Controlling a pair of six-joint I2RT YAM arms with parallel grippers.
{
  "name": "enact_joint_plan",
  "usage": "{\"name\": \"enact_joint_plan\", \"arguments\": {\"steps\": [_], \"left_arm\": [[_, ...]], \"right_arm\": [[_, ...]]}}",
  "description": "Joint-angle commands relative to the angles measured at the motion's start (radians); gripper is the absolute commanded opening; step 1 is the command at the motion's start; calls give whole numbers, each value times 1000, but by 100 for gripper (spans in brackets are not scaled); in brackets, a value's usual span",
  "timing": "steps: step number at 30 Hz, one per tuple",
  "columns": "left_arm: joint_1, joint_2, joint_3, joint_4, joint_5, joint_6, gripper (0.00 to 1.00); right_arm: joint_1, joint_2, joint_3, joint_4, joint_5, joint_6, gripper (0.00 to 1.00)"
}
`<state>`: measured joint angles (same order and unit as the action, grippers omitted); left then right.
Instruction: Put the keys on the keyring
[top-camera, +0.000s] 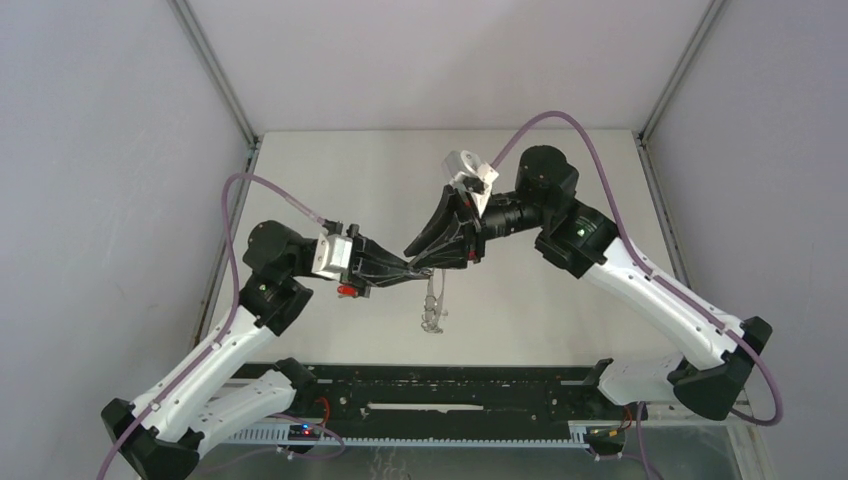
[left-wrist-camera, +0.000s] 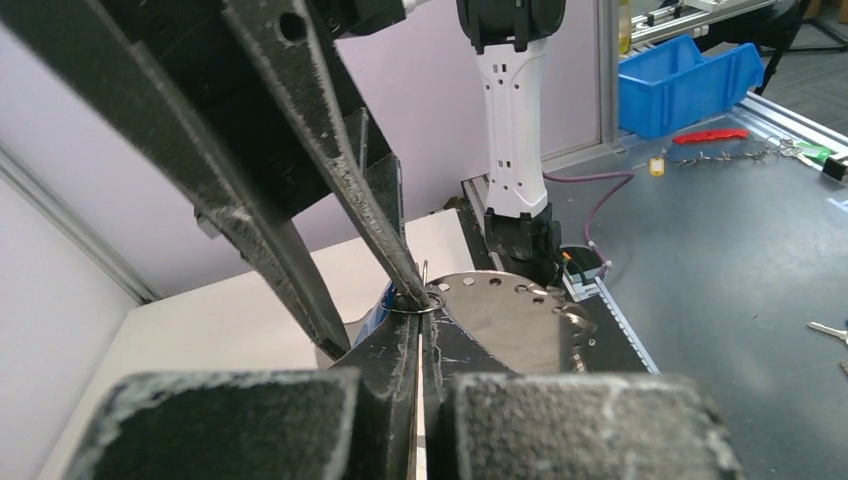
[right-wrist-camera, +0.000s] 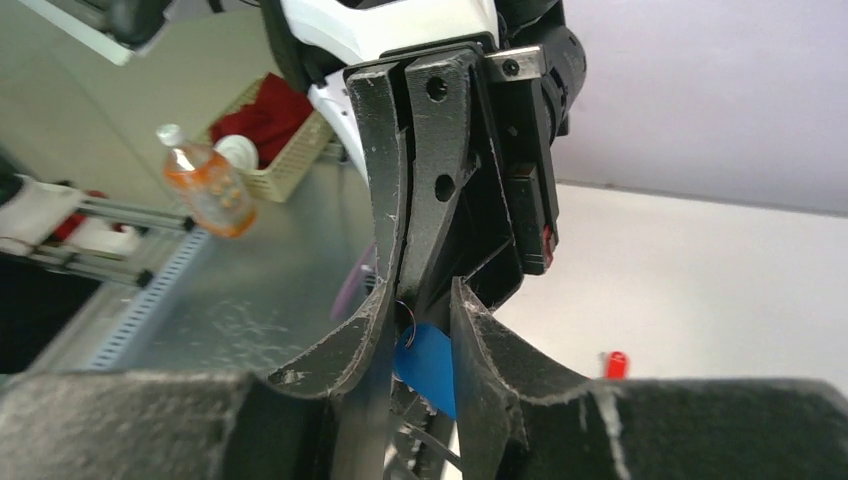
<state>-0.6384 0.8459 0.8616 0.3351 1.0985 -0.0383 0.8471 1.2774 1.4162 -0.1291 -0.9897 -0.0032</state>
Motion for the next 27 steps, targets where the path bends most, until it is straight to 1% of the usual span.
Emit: {"name": "enact_joint_plan", "arguments": {"steps": [1, 7, 11, 15, 20, 23, 27], "left_arm": [[-11, -16, -33, 112, -58, -8, 0], [-11, -35, -50, 127, -68, -3, 0], [-11, -38, -48, 149, -100, 1, 0], [-11, -27, -38, 182, -127, 6, 0], [-12, -29, -42, 202, -140, 10, 0], [-10, -36, -48, 202, -142, 11, 0], [-9, -43, -51, 202, -146, 12, 0]], "right_arm": [[-7, 75, 38, 52, -100, 217, 35], [-8, 95, 35, 120, -132, 332, 36], [-25, 106, 37, 206, -139, 435, 37], [-53, 136, 34, 327, -146, 627, 39], [-65, 148, -6, 557, -161, 847, 40], [-62, 156, -8, 610, -167, 907, 41], [-66, 154, -8, 616, -161, 922, 41]]}}
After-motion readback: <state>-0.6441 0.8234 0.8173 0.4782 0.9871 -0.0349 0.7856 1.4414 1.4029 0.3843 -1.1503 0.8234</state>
